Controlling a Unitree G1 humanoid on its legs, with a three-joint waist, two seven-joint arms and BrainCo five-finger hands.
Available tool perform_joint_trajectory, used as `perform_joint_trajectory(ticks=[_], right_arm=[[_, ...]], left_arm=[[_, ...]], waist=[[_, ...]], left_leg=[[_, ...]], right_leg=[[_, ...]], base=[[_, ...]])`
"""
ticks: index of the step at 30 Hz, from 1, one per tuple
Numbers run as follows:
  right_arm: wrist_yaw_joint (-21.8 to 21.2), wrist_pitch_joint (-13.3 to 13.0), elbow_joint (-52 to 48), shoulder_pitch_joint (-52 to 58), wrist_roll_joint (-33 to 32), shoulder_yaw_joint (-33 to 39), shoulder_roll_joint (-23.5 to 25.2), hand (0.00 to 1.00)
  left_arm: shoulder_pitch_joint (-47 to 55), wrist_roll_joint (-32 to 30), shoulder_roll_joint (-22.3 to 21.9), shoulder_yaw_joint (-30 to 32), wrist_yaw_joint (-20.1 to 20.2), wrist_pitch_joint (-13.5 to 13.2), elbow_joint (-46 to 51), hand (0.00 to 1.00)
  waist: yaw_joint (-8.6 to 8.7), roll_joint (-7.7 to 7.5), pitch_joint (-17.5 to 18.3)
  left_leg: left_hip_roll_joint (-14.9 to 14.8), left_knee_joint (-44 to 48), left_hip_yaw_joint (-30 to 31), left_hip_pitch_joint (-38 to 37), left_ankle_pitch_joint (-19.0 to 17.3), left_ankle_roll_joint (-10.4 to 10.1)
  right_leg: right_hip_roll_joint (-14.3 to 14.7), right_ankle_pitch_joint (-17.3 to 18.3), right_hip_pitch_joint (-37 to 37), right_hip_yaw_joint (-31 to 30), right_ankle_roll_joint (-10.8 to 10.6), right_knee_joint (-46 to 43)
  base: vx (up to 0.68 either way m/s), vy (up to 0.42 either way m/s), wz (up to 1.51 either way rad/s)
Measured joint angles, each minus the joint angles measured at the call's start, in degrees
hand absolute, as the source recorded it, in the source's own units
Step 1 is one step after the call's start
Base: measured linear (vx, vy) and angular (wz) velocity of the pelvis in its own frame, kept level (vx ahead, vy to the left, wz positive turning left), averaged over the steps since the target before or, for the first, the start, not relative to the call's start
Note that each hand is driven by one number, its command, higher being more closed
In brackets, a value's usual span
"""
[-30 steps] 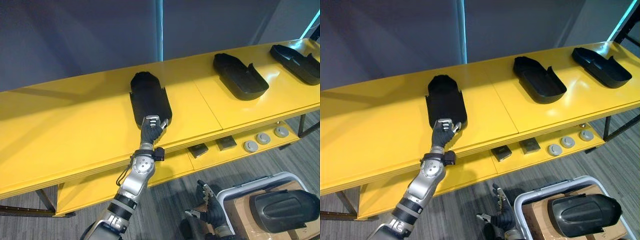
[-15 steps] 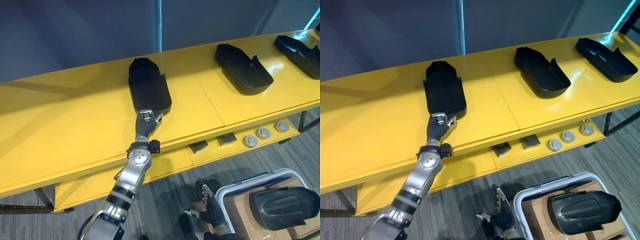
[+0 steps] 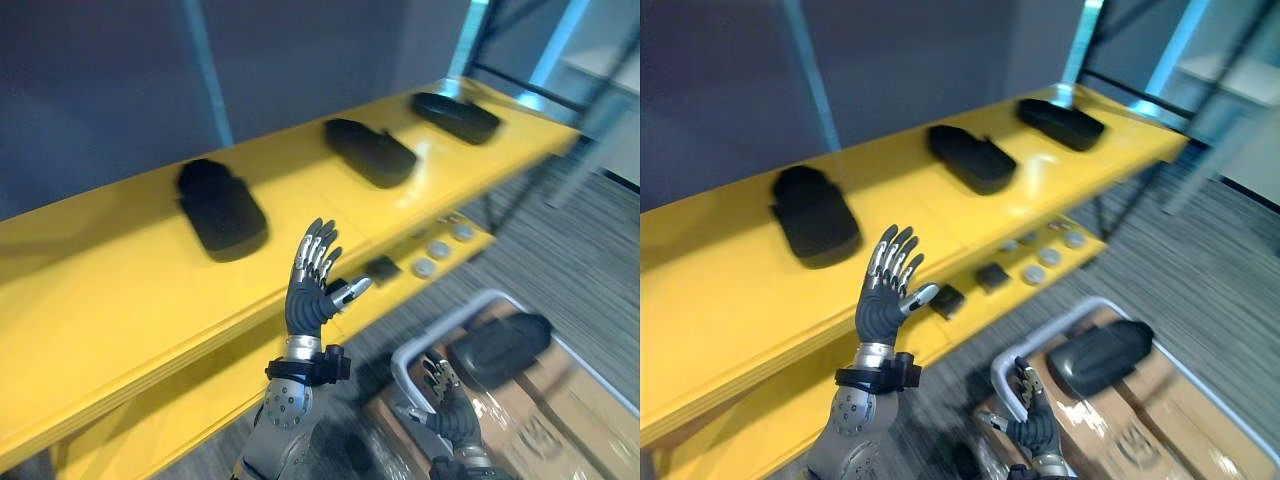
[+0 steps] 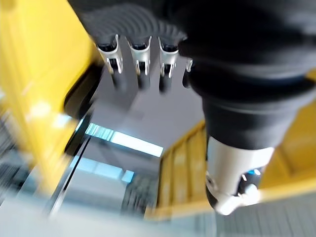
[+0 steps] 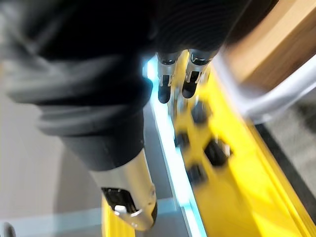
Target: Walk over and take plastic housings, then place them on the shelf
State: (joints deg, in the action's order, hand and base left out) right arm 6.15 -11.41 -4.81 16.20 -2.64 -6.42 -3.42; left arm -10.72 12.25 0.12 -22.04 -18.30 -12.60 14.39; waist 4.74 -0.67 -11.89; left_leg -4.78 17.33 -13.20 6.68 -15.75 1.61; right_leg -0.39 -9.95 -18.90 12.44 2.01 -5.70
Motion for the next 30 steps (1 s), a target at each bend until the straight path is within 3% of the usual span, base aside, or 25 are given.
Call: perform_joint_trajectory(ticks=[1,2,3,6,8,12,15,17,18,20,24,25,26,27,30], right_arm=[[0.28,0.01,2.3,-2.01,1.48,0.61,0.03,0.0],[0.63,0.01,3.17,-3.02,2.15,1.14,0.04,0.0],[1.44,0.07,4.5,-4.35,4.0,2.68,0.09,0.0],[2.18,0.08,4.7,-4.8,5.39,5.89,0.19,0.0],[2.97,0.51,6.53,-5.64,5.47,8.23,-0.68,0.0],[3.6,1.1,7.85,-4.01,5.48,8.87,-1.24,0.0],[3.87,1.48,10.99,-2.06,5.82,8.76,-0.6,0.0],[4.32,1.79,13.25,-3.51,5.96,8.7,-1.02,0.0],[4.48,1.84,14.3,-4.61,5.97,8.6,-1.14,0.0],[6.3,2.96,20.06,-11.09,6.51,8.72,-1.47,0.0],[9.13,4.45,28.82,-21.68,7.64,8.06,-1.45,0.0],[9.56,4.5,30.17,-23.59,7.65,7.96,-1.48,0.0],[10.28,4.55,31.54,-26.41,7.69,7.99,-1.59,0.0],[11.36,4.72,33.98,-30.12,7.72,8.16,-1.36,0.0],[14.0,5.79,38.1,-38.56,7.72,9.16,-1.21,0.0]], left_arm=[[0.91,0.13,-0.23,1.48,0.2,-0.04,-0.02,0.0],[1.22,0.37,-0.3,2.4,0.26,-0.04,-0.02,0.0],[1.83,1.2,-0.16,3.62,0.3,-0.06,-0.22,0.0],[2.09,1.23,0.51,3.26,0.97,0.03,-1.35,0.0],[2.61,1.13,0.24,3.04,1.61,0.66,-4.48,0.0],[2.68,-0.85,-1.79,4.08,2.65,2.22,-11.88,0.0],[6.01,-6.95,-2.34,8.42,2.42,3.98,-20.1,0.0],[10.51,-9.7,-1.99,12.84,2.13,4.78,-22.95,0.0],[11.64,-10.42,-1.83,14.13,2.08,4.91,-23.72,0.0],[15.76,-13.78,-1.26,19.07,0.45,6.18,-26.42,0.0],[19.59,-18.32,-0.44,26.43,-3.48,6.91,-32.76,0.0],[19.89,-18.71,-0.35,27.23,-4.08,7.0,-33.87,0.0],[20.23,-19.45,-0.36,27.85,-4.79,7.21,-35.11,0.0],[20.32,-20.52,0.38,27.85,-5.27,7.39,-36.78,0.0],[19.81,-22.73,1.17,26.92,-5.53,7.28,-37.92,0.0]], waist=[[-0.7,1.09,-0.1],[-1.07,1.76,-0.07],[-1.65,2.18,0.21],[-1.43,1.01,1.3],[-1.4,2.38,2.1],[0.11,3.03,2.51],[0.65,3.61,2.2],[-0.73,4.67,1.68],[-1.26,4.76,1.6],[-3.86,4.67,1.52],[-6.4,4.88,1.5],[-6.71,5.2,1.41],[-7.16,6.24,1.03],[-7.93,6.13,0.17],[-9.03,5.75,-1.4]], left_leg=[[-1.76,-1.22,-5.25,-1.24,0.76,-0.03],[-2.74,-1.39,-7.19,-1.57,0.92,-0.25],[-4.17,-1.77,-10.75,-2.43,1.15,-0.58],[-4.49,-3.03,-14.7,-2.35,2.08,-2.35],[-5.66,-5.51,-15.88,-2.57,3.66,-3.9],[-8.63,-5.63,-16.62,-5.02,4.81,-6.27],[-12.62,5.62,-14.26,-3.89,4.69,-6.44],[-14.29,16.68,-5.56,-0.36,5.68,-4.51],[-13.85,19.42,-2.31,1.46,6.35,-3.34],[-9.8,18.89,6.66,4.58,3.19,-7.67],[-8.27,3.17,10.51,5.14,4.18,-7.32],[-8.03,0.33,11.23,5.0,5.78,-7.28],[-7.84,-2.6,12.15,4.89,10.42,-7.98],[-7.17,-3.31,12.48,4.54,13.09,-9.13],[-2.97,-8.25,13.54,4.09,15.82,-7.1]], right_leg=[[-1.68,6.12,0.87,5.74,-0.07,-5.91],[-2.65,8.29,1.5,7.38,-0.86,-8.41],[-5.6,10.94,4.05,8.43,-3.52,-11.12],[-7.92,10.8,8.16,4.45,-6.75,-3.84],[-4.07,6.51,8.51,0.6,-5.14,3.08],[-0.81,6.62,9.44,-1.34,-3.98,3.37],[0.79,8.6,13.02,-1.38,-1.96,2.82],[1.84,9.94,15.25,-2.84,-0.59,2.46],[1.84,10.16,15.46,-3.54,-0.23,2.52],[1.19,9.83,15.46,-6.07,0.41,3.02],[0.76,9.38,17.1,-6.7,-0.48,4.29],[0.74,9.36,17.13,-6.79,-0.84,4.31],[1.14,9.35,17.22,-6.88,-1.61,4.38],[0.39,9.08,17.59,-6.93,-2.68,4.98],[-3.39,8.65,17.14,-4.66,-4.13,5.4]], base=[[-0.15,0.094,-2.0],[-0.1,0.054,-2.16],[-0.07,0.009,-1.57],[-0.05,-0.099,-1.12],[-0.04,-0.207,-1.02],[0.01,-0.17,-0.51],[0.03,-0.183,-0.05],[0.02,-0.142,-0.25],[0.01,-0.067,-0.47],[0.01,0.005,-0.52],[0.09,0.085,-0.15],[0.09,0.139,-0.09],[0.12,0.206,-0.1],[0.14,0.247,0.13],[0.08,0.175,0.38]])
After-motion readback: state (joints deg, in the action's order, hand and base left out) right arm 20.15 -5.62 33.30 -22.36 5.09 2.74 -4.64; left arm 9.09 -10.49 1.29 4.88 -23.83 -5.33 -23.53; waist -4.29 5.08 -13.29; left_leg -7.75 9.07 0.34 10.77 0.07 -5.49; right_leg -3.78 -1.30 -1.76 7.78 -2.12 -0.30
